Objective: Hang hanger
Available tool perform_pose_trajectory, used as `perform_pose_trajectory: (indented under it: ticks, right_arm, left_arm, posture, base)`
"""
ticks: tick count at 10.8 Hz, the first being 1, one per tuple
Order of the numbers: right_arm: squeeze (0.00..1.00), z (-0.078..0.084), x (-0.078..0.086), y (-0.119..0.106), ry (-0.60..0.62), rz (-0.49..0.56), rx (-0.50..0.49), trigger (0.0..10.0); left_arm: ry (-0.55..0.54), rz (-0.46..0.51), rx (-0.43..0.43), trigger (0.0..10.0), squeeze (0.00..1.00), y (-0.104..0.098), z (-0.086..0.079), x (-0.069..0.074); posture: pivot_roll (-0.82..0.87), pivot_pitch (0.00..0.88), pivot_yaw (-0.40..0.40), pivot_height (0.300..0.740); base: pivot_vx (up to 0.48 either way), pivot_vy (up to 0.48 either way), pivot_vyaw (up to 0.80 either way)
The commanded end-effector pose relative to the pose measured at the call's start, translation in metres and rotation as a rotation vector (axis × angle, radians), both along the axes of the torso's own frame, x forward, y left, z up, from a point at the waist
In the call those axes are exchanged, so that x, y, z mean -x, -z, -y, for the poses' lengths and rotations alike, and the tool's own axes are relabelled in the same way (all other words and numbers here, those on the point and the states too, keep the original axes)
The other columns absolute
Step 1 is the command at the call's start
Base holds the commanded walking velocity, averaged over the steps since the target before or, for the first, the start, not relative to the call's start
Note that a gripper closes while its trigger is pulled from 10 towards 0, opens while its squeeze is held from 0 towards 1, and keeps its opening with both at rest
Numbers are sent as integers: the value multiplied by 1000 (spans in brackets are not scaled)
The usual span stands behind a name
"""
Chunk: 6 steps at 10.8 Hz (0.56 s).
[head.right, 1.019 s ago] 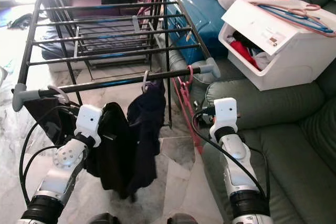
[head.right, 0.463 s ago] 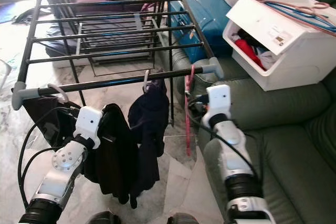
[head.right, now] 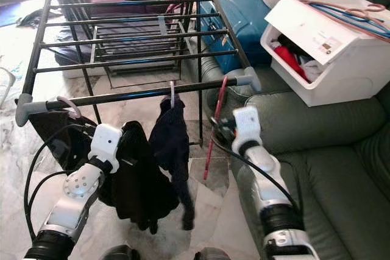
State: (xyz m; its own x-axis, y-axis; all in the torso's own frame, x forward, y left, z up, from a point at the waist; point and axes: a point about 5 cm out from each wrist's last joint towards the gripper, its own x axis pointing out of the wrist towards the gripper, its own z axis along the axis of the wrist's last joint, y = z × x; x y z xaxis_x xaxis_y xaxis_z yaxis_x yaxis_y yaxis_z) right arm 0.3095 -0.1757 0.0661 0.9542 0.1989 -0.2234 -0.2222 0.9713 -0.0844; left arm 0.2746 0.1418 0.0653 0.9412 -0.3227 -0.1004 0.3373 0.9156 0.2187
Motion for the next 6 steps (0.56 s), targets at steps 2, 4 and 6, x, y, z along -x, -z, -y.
perform_pose_trajectory:
  ticks: [2, 4, 6]
  right_arm:
    - [0, 17, -1, 2, 70, -35, 36, 10000]
    - [0, 32, -5, -3, 143, -18, 76, 10000]
    - [0, 31, -8, -5, 135, -13, 44, 10000]
  left_arm:
    - [6, 17, -5, 10000, 0, -4, 5, -5]
    - [11, 19, -1, 10000, 0, -4, 8, -7]
    - [12, 17, -6, 10000, 0, -4, 8, -9]
  posture:
    - [-92, 0, -55, 740]
    - [-97, 0, -54, 740]
    - [-99, 0, -51, 740]
  base:
    - [0, 0, 0]
    - [0, 0, 0]
    - [0, 0, 0]
